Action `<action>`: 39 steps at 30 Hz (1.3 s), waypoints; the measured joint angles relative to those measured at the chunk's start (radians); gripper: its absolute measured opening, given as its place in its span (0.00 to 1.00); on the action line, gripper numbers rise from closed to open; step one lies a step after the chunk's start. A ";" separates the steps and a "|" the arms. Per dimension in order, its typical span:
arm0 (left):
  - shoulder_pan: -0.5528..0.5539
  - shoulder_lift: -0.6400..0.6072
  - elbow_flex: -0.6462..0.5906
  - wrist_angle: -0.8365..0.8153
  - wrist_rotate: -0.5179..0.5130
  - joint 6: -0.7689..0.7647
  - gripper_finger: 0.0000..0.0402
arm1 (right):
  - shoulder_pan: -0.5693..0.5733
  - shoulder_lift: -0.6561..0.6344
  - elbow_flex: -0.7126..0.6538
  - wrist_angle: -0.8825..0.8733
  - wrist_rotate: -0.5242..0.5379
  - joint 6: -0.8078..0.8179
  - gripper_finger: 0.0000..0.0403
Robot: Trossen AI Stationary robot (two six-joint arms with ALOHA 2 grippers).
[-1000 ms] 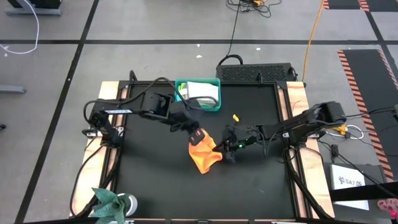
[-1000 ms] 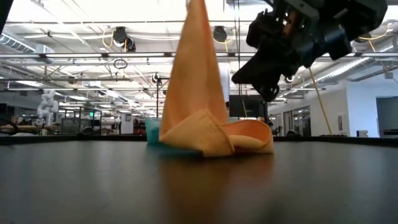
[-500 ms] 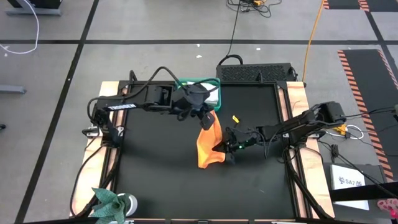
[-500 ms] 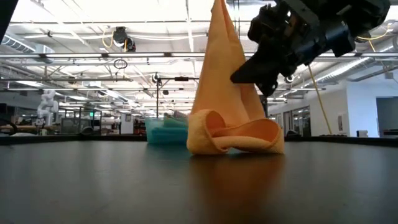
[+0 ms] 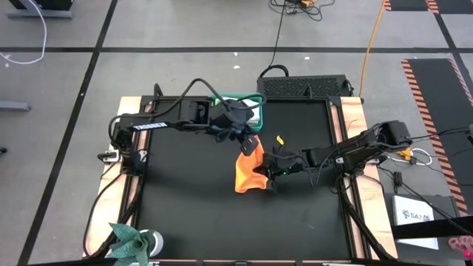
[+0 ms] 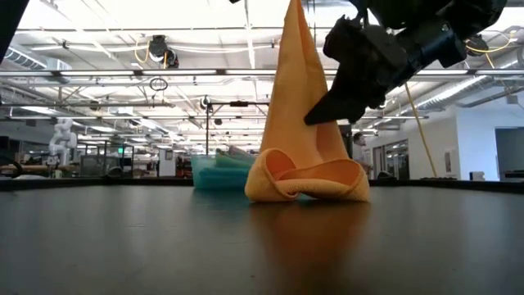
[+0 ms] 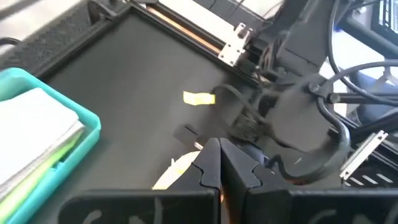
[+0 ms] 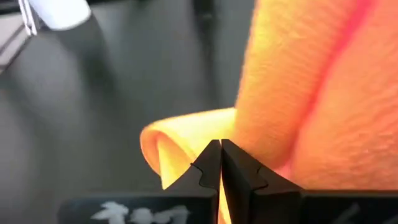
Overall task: Fold microfiber towels
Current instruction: Fold the orange microfiber towel
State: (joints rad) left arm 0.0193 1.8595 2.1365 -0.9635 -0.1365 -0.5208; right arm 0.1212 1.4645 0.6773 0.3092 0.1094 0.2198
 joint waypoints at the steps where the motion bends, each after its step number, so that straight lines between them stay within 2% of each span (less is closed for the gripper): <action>1: 0.000 0.000 0.000 -0.001 0.004 -0.001 0.00 | -0.004 -0.004 0.000 -0.012 0.001 -0.003 0.01; 7: -0.006 0.000 0.000 -0.003 0.017 -0.009 0.00 | -0.037 -0.005 0.000 -0.069 0.063 -0.065 0.01; 12: -0.016 0.000 0.000 -0.006 0.136 -0.009 0.00 | -0.094 -0.033 0.000 -0.136 0.073 -0.123 0.01; 17: -0.041 0.000 0.000 -0.037 0.144 -0.012 0.00 | -0.151 -0.145 0.000 -0.245 0.073 -0.190 0.01; 21: -0.051 0.000 0.000 -0.030 0.114 0.000 0.00 | -0.180 -0.270 0.000 -0.288 0.070 -0.153 0.01; 26: -0.032 0.000 0.000 0.069 -0.046 0.064 0.00 | -0.152 -0.372 0.000 -0.282 0.019 -0.085 0.01; 31: 0.006 0.000 0.000 0.171 -0.017 0.111 0.00 | -0.102 -0.381 -0.001 -0.287 0.018 -0.021 0.01; 39: 0.044 0.000 0.000 0.217 -0.012 0.141 0.00 | -0.022 -0.299 -0.038 -0.284 0.018 0.075 0.01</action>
State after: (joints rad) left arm 0.0633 1.8595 2.1365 -0.7469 -0.1490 -0.3801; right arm 0.0997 1.1653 0.6398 0.0247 0.1272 0.2947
